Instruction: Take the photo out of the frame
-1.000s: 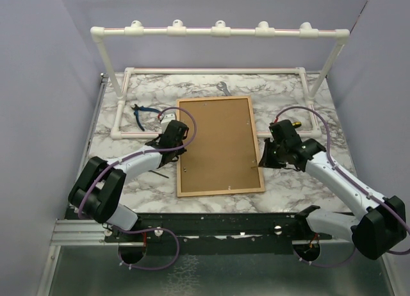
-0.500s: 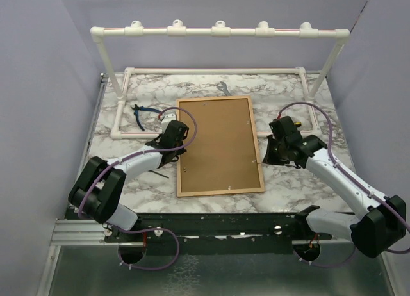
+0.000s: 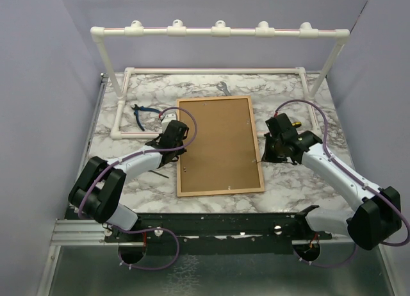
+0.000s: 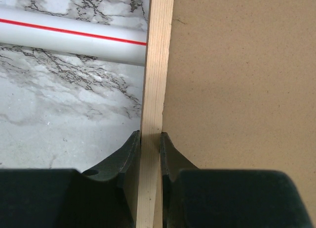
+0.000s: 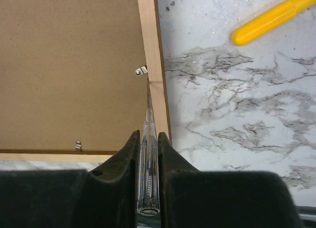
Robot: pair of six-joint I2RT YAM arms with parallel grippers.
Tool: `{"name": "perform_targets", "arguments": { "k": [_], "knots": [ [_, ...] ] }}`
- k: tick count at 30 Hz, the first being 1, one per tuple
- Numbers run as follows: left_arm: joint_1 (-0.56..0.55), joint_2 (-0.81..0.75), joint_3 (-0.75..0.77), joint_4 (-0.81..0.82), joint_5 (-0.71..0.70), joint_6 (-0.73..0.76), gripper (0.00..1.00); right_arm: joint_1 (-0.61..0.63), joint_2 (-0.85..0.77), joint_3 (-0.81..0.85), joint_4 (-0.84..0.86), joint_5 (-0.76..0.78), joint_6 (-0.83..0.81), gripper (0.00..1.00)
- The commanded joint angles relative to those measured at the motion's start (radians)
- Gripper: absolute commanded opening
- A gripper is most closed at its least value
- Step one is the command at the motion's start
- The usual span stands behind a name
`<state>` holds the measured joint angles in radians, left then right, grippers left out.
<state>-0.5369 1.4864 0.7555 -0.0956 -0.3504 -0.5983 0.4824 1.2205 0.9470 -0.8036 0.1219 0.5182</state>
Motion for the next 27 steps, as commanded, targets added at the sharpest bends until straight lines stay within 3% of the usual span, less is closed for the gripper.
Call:
{"name": "perform_targets", "arguments": {
  "k": [1,27],
  "knots": [
    [0.008,-0.012,0.008,0.005,-0.036,0.011,0.0,-0.002,0.002,0.024,0.007,0.017,-0.02,0.01],
    [0.006,-0.015,0.006,0.014,-0.02,0.035,0.0,-0.002,0.084,0.081,0.06,0.026,-0.055,0.01]
  ]
}}
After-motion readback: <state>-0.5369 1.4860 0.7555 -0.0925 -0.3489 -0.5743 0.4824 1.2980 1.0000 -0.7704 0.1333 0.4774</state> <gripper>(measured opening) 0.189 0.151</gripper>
